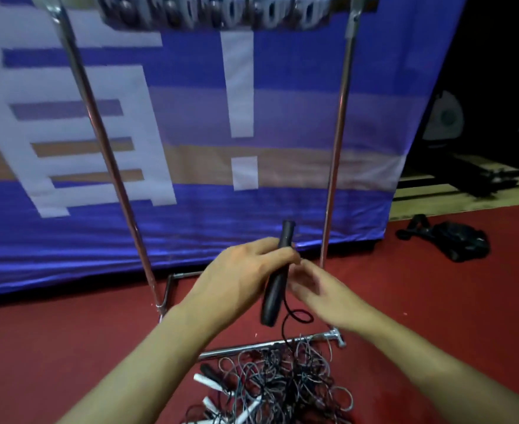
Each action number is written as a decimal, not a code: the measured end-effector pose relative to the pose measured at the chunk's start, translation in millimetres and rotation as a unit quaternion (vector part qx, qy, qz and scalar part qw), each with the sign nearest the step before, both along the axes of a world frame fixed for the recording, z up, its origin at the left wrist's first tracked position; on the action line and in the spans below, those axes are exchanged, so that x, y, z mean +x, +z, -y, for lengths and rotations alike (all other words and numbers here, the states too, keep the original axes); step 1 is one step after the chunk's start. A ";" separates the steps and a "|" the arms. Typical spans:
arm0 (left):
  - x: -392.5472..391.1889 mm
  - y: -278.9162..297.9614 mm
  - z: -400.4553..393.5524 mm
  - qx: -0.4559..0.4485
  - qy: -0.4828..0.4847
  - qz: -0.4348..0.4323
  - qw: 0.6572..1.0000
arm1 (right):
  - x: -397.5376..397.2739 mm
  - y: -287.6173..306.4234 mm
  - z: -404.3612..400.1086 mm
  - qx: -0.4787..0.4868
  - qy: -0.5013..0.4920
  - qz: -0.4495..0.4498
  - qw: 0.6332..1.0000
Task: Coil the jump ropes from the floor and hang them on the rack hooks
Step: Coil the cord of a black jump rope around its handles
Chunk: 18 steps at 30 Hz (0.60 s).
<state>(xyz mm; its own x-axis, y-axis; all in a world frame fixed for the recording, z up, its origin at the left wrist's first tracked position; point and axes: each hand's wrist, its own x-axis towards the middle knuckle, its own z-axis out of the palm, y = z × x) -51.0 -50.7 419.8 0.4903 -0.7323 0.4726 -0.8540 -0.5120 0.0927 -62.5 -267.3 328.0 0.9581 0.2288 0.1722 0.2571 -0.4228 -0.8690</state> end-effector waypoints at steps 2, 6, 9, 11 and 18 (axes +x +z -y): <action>-2.6 -22.1 2.7 -0.034 -0.018 -0.059 0.998 | -2.6 -1.7 -2.0 0.029 0.020 -0.052 0.998; -11.9 -52.1 6.8 -0.045 -0.034 -0.139 0.989 | -7.6 4.1 -2.6 0.033 0.034 -0.079 0.996; -22.7 -46.3 5.0 -0.128 0.042 -0.150 0.979 | -8.8 12.8 -4.9 -0.027 0.069 -0.126 0.989; -15.0 -40.5 0.5 -0.190 0.128 -0.123 0.966 | -12.7 9.4 -3.1 -0.076 0.086 -0.167 0.979; 34.0 -35.2 -29.4 -0.124 0.213 -0.120 0.962 | -11.7 -13.8 43.5 -0.203 0.039 -0.162 0.965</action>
